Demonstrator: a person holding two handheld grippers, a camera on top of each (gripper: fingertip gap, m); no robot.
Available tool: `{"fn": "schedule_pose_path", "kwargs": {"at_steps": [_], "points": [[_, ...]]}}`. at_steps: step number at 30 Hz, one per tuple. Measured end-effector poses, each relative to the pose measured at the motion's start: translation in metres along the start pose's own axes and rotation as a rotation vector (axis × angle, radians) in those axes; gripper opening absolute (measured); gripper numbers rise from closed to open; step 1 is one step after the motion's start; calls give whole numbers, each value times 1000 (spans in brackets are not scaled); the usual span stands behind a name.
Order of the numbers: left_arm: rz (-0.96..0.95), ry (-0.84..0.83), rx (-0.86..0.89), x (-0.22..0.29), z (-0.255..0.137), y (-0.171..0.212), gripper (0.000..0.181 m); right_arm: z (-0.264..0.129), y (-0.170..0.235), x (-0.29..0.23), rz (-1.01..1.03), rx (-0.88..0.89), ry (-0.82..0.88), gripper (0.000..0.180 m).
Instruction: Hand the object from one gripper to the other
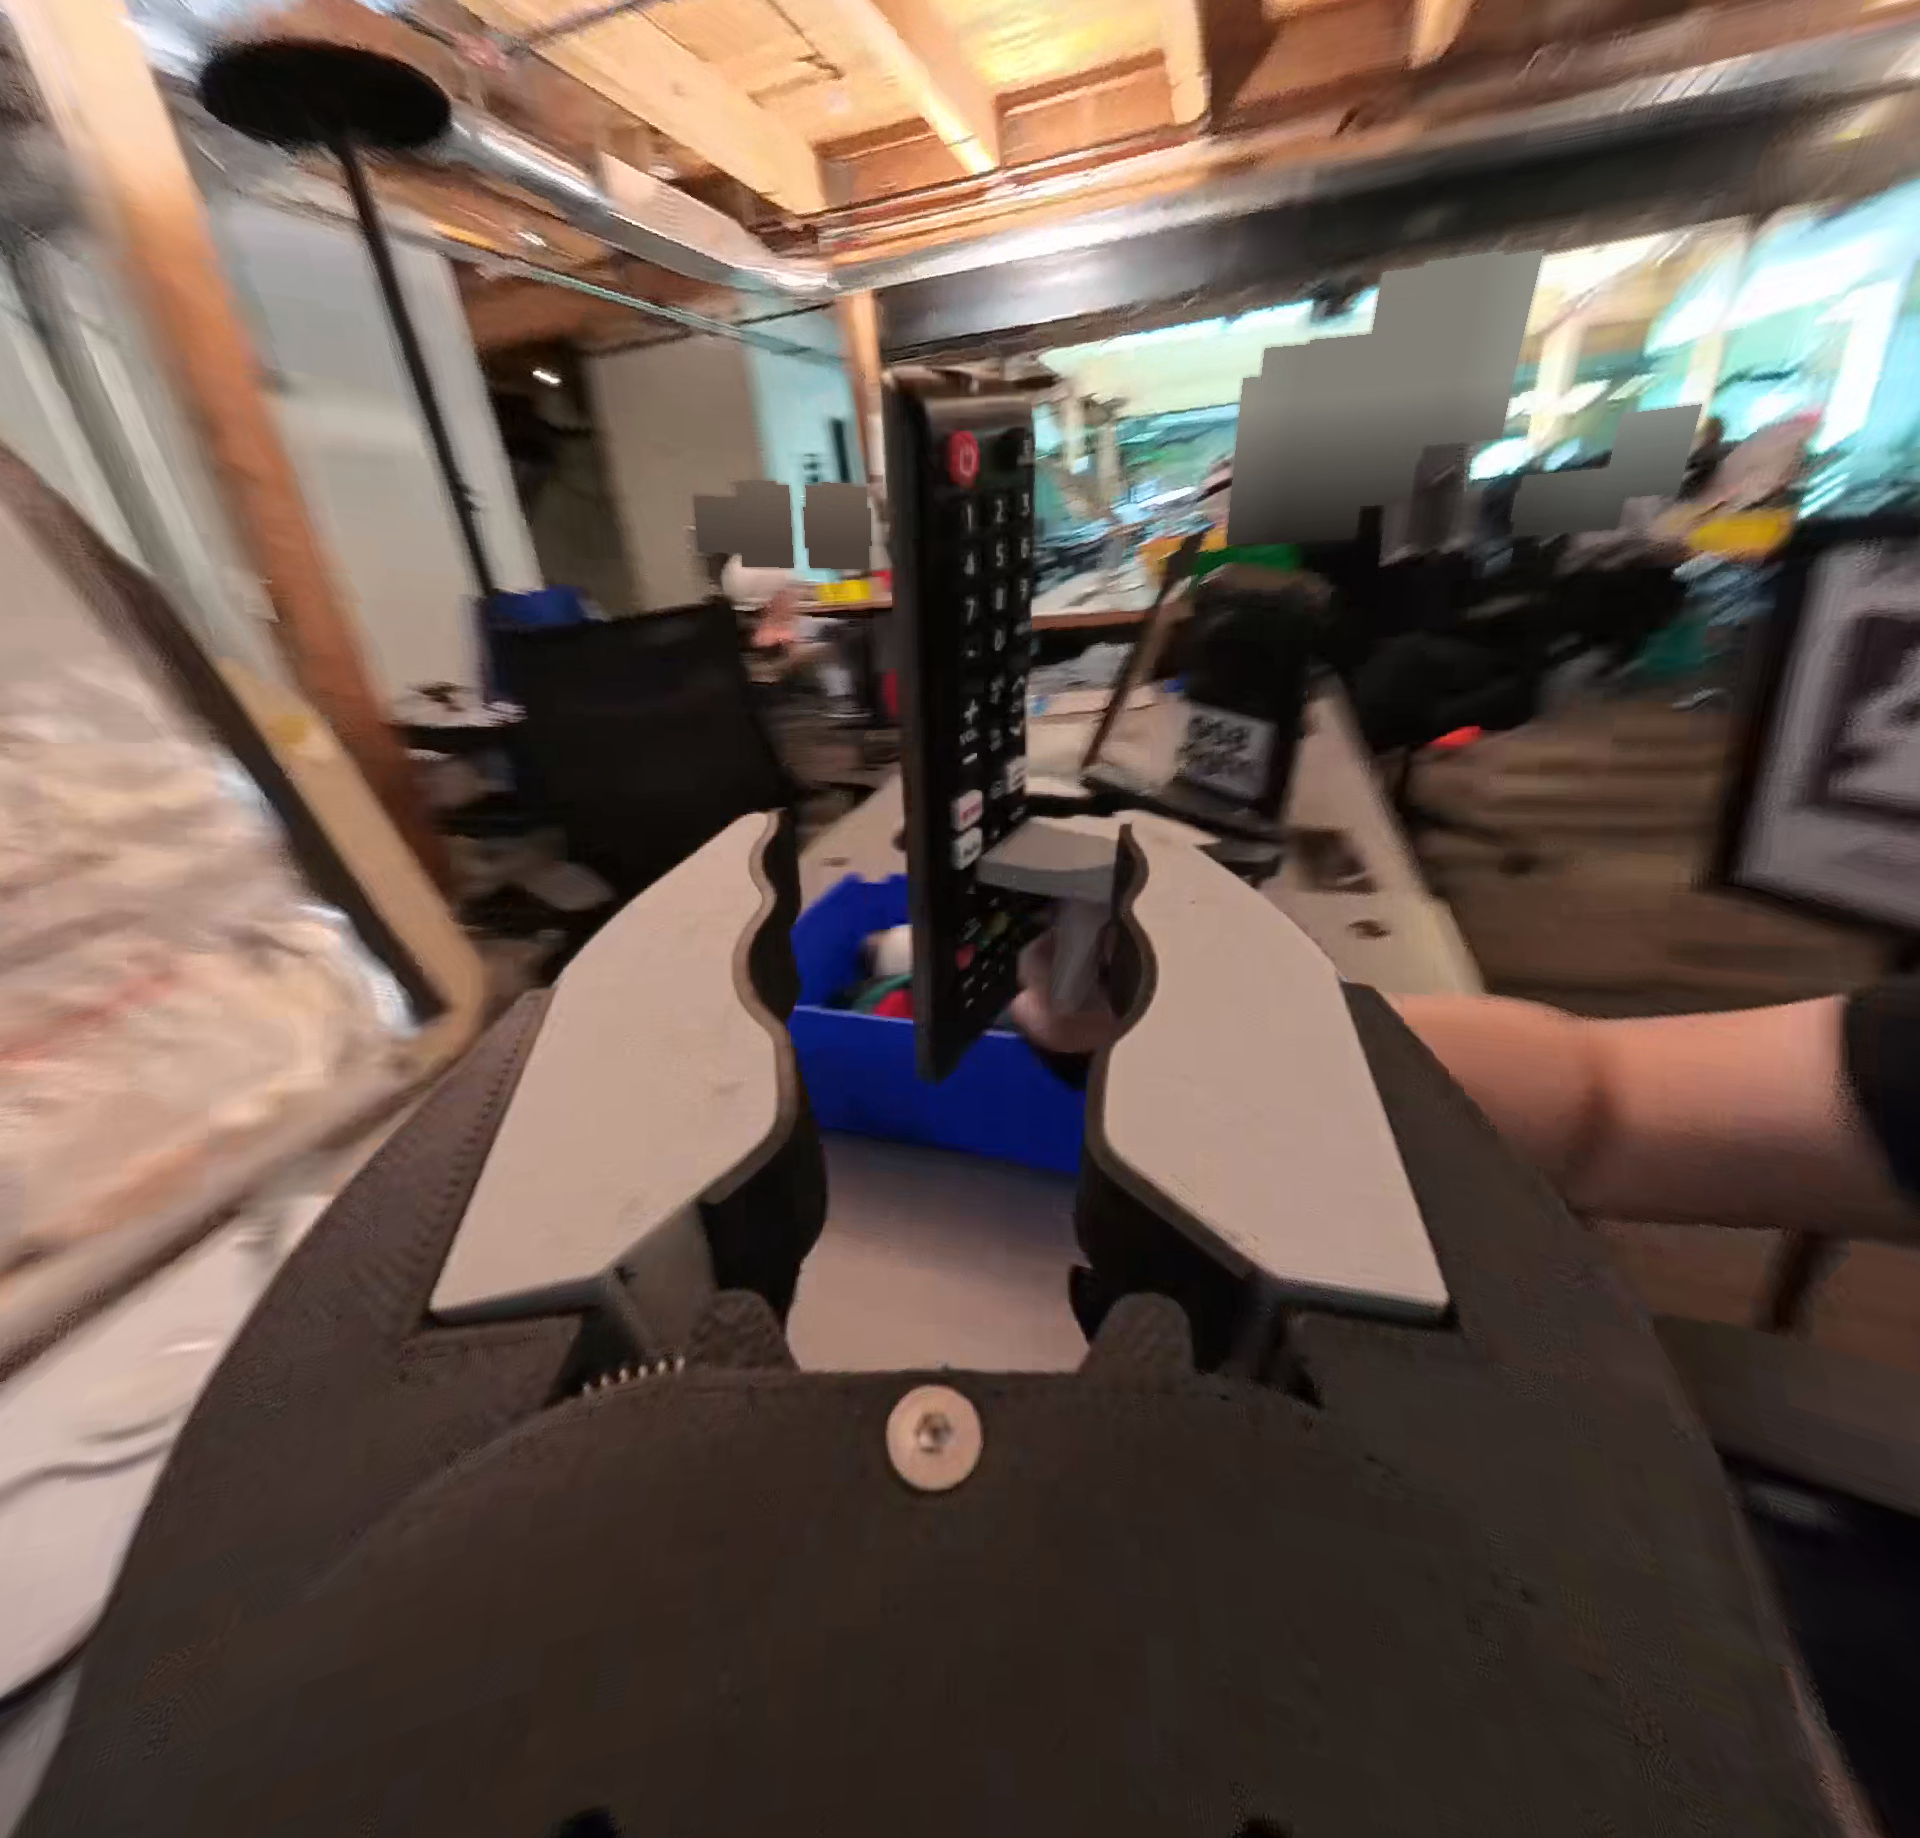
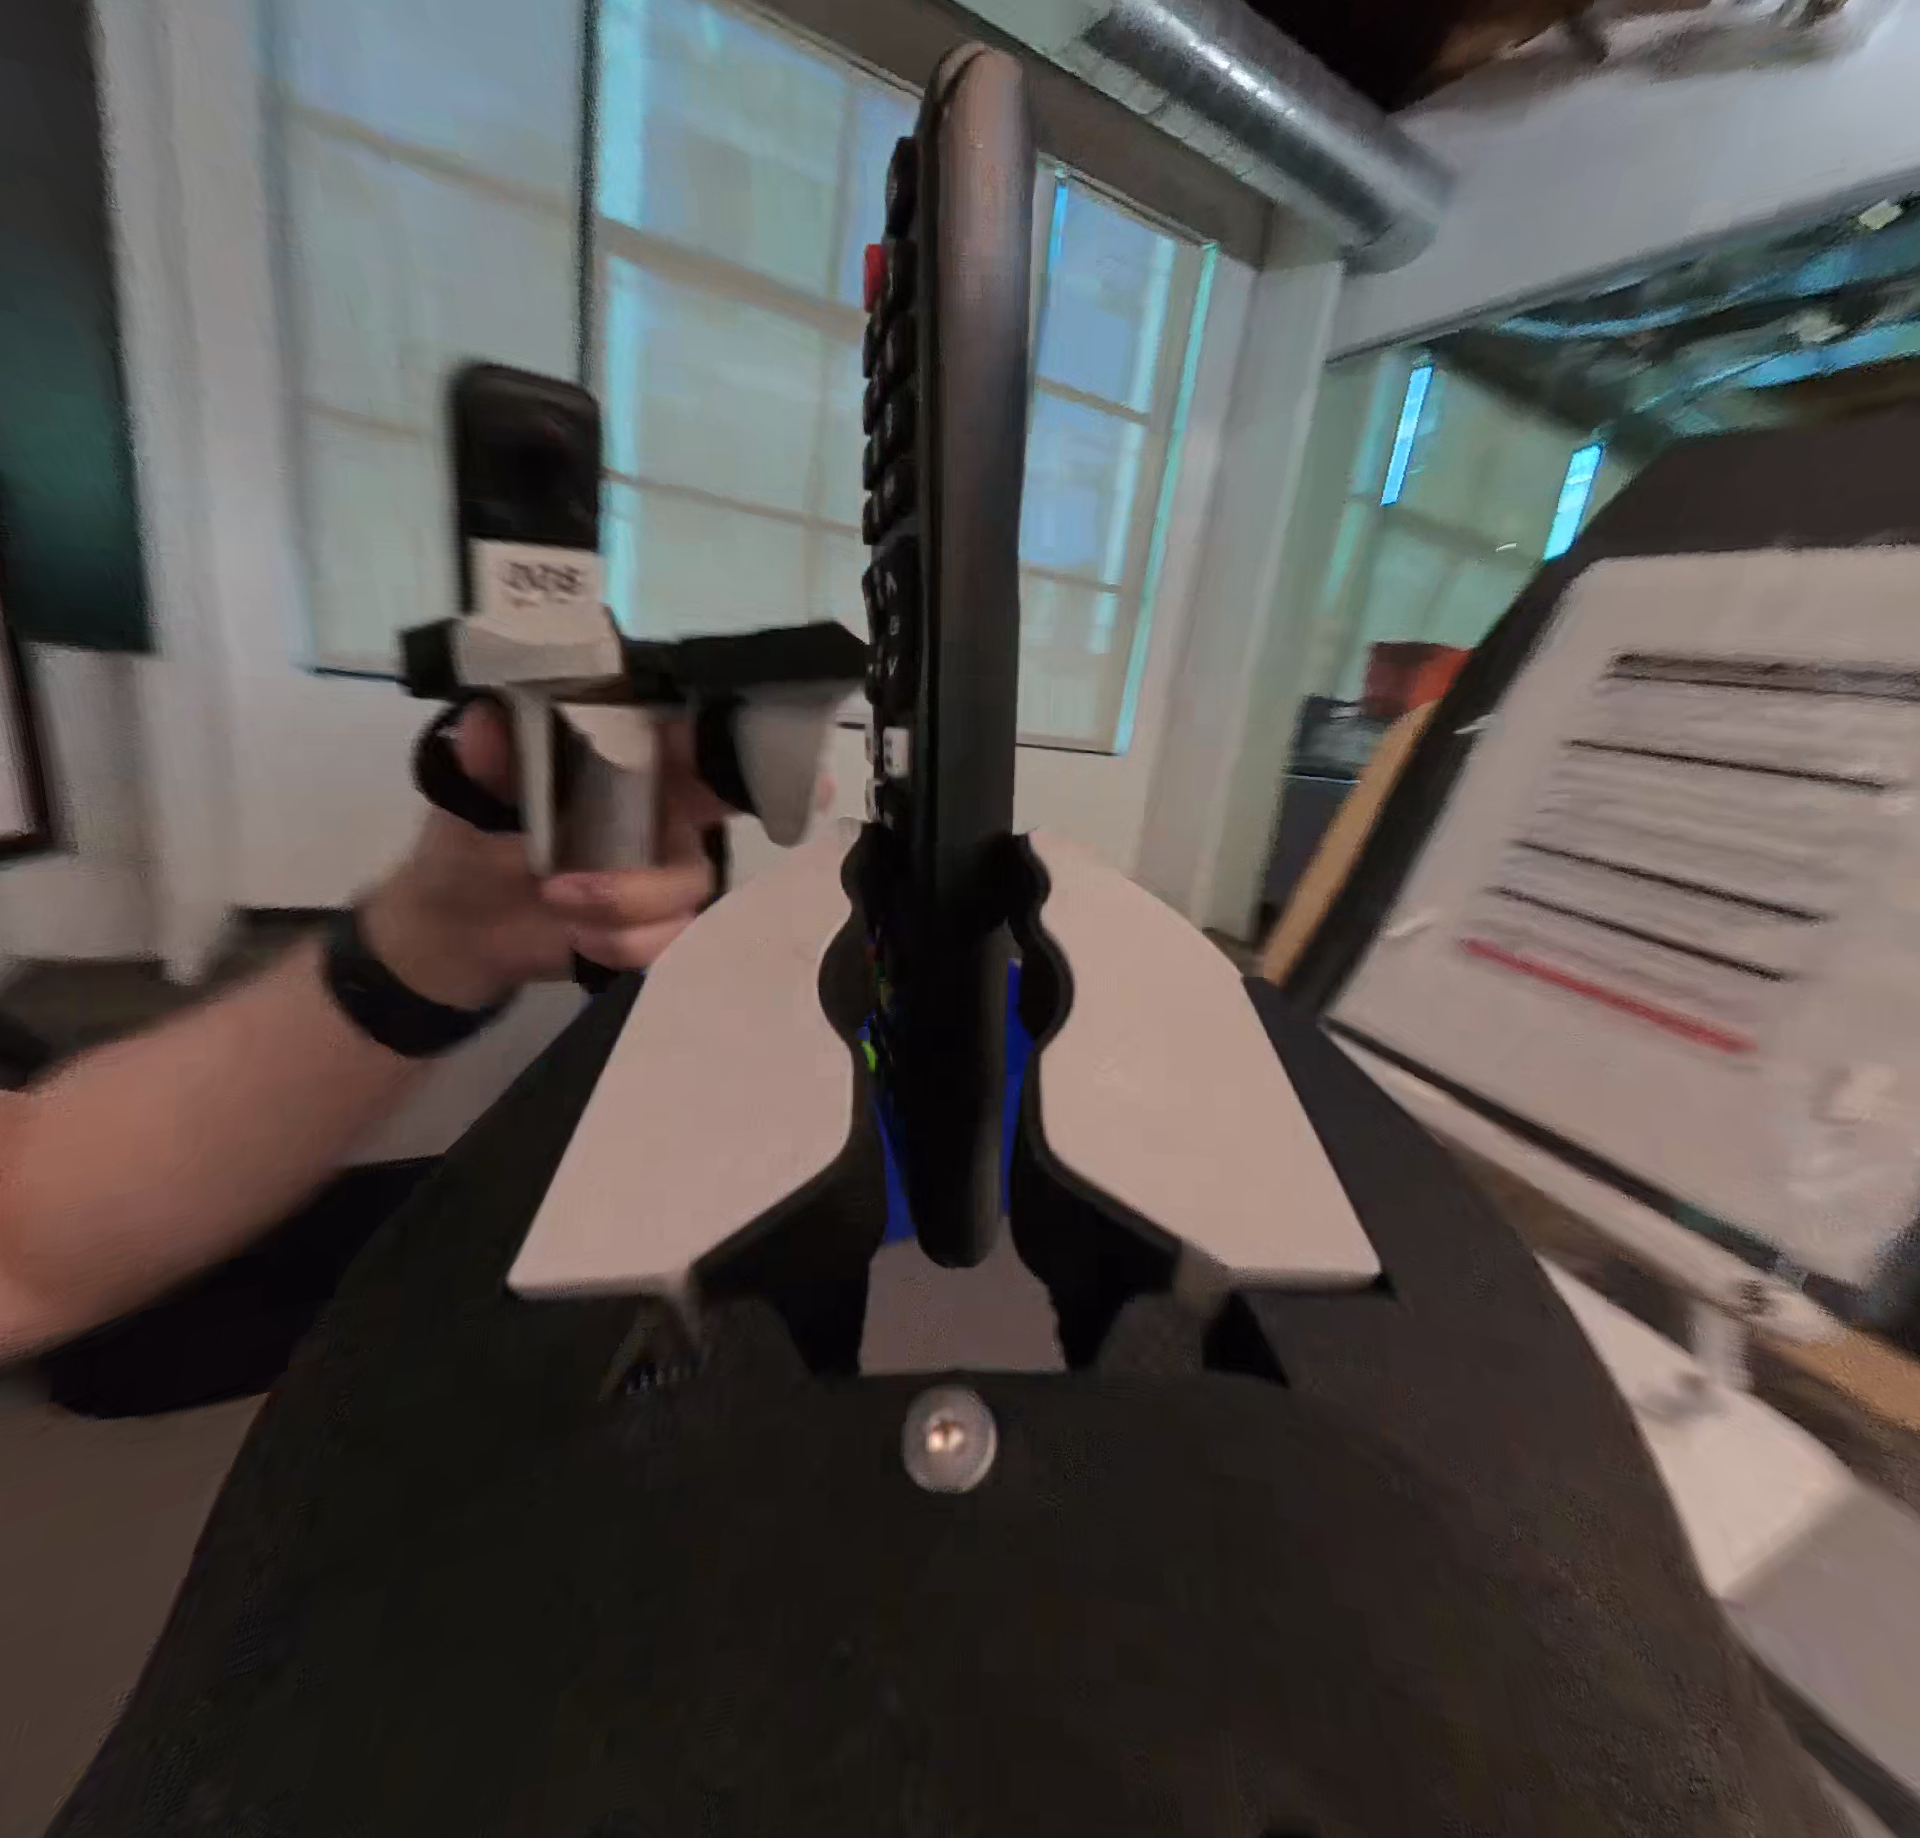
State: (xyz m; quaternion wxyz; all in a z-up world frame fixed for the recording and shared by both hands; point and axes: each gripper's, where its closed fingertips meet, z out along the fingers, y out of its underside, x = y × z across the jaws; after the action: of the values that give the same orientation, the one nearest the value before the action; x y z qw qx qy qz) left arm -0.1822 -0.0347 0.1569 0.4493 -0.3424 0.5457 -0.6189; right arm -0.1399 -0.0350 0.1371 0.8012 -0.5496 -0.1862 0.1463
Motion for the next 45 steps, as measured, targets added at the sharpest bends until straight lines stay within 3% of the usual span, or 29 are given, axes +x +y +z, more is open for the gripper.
{"fn": "schedule_pose_path", "kwargs": {"at_steps": [3, 8, 10, 11, 12, 19, 24, 26, 28, 34, 40, 45], "points": [[-105, 57, 13, -1, 6, 9, 57, 6, 7, -16, 138, 0, -123, 25], [-103, 76, 1, 3, 16, 20, 54, 15, 31, -34, 220, -74, -257, 25], [-56, 77, -32, 4, 17, 28, 40, 16, 38, -44, 227, -100, -322, 25], [-15, 79, -52, 5, 17, 32, 25, 16, 41, -45, 221, -109, -331, 26], [20, 60, -74, 2, 17, 34, 25, 17, 43, -41, 204, -118, -314, 26], [403, -328, -272, -56, -4, 47, 24, 5, 40, 20, -285, -181, 71, 44], [951, -521, -478, -77, -17, 59, 24, -1, 28, 5, -804, -276, 81, 44], [1176, -496, -602, -77, -16, 74, 24, -4, 36, -11, -1117, -342, 37, 44], [1284, -465, -681, -75, -13, 89, 23, -4, 45, -21, -1334, -385, 9, 44], [1345, -375, -785, -66, 0, 119, 24, 3, 71, -14, -1450, -489, 25, 54], [1355, -342, -825, -60, 3, 128, 24, 4, 87, -9, -1538, -528, 15, 36], [1404, -410, -759, -63, 6, 118, 26, 2, 85, -6, -1425, -553, 38, 26]]}}
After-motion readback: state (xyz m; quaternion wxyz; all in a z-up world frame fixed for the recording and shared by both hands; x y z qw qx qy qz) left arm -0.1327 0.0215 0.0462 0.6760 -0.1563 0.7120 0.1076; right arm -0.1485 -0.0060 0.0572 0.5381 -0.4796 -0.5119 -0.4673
